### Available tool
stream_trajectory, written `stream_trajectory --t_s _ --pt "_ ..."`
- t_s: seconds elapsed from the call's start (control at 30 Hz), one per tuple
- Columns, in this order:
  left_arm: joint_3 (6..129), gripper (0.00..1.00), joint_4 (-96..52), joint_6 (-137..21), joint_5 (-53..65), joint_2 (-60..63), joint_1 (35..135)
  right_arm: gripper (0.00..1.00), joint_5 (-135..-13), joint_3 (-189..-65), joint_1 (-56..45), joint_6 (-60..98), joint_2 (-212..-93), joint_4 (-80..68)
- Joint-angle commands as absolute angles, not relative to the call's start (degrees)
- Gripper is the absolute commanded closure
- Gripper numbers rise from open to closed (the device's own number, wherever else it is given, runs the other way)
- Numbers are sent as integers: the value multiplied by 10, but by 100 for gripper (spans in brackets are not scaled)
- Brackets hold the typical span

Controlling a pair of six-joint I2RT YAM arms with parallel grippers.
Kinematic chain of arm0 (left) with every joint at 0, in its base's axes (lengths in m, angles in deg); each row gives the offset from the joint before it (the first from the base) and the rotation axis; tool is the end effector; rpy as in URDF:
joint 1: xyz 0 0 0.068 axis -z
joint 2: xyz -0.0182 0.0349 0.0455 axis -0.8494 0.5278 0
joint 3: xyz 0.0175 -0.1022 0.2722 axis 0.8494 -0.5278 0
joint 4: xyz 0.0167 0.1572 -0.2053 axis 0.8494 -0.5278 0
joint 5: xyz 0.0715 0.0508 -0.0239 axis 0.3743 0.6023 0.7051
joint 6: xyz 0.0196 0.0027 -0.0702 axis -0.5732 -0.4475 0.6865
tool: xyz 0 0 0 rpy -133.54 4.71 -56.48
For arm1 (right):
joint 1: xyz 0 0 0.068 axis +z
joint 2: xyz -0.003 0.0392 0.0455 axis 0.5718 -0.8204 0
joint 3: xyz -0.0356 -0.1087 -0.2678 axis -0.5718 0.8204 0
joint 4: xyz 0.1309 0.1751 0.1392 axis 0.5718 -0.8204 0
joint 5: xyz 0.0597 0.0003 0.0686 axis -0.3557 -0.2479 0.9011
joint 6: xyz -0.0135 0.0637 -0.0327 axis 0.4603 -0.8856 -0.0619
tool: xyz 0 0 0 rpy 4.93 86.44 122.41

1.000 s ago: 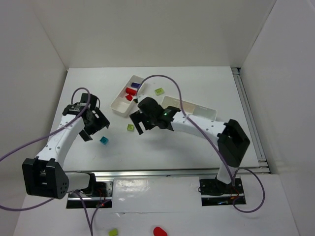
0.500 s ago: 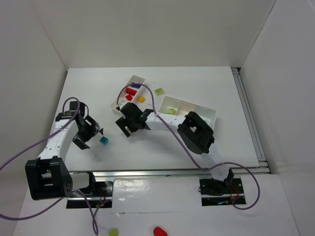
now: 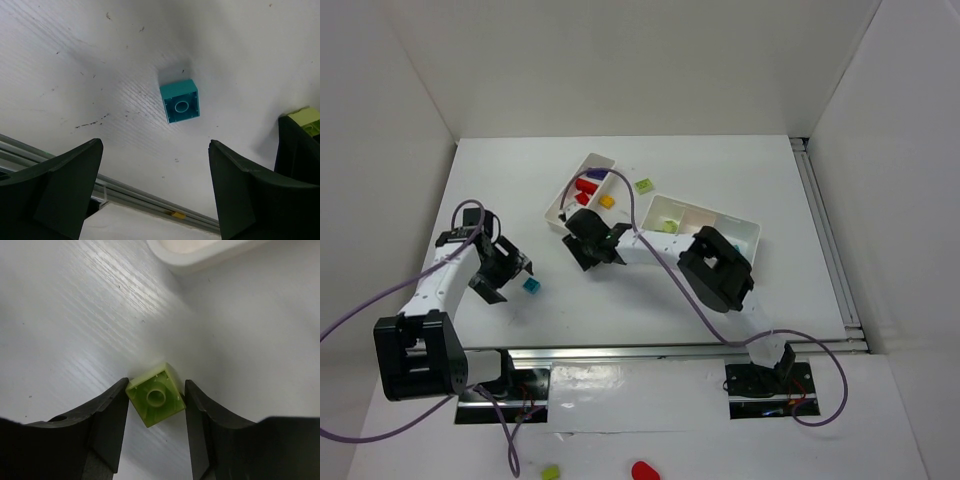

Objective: Sort the legos into containers by color

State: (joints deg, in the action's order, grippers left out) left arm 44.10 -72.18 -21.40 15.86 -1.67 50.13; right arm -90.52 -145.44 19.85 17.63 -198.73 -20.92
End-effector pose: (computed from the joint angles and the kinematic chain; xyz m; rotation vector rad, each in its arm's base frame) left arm 0.2211 0.0325 0.2144 -1.3324 2.4953 -0.1255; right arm 0.3060 0.4166 0.1543 -0.8960 2.2588 0.3216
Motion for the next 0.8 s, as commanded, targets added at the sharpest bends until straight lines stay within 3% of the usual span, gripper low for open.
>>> stream_trajectory --t_s 0.0,0.37,0.53,0.57,0.7,0.73,0.77 --pt "431 6 -698 -223 139 2 512 66 -935 -1415 196 158 -1885 -172" --pt "425 6 -645 -212 157 85 568 66 -1026 -1276 101 107 -1661 -212" --pt "437 17 -612 -212 162 134 581 64 -1037 -1256 41 102 -1638 -223" --pt "443 22 -612 -219 162 143 581 64 -1030 -1256 34 102 -1638 -223" --pt "465 59 -618 -232 162 150 587 60 -1023 -1277 16 107 -1674 -229" --pt "474 74 -623 -239 157 138 587 60 -1023 -1277 16 107 -1689 -229" --pt "487 79 -623 -248 157 131 587 59 -1023 -1277 16 107 -1696 -229"
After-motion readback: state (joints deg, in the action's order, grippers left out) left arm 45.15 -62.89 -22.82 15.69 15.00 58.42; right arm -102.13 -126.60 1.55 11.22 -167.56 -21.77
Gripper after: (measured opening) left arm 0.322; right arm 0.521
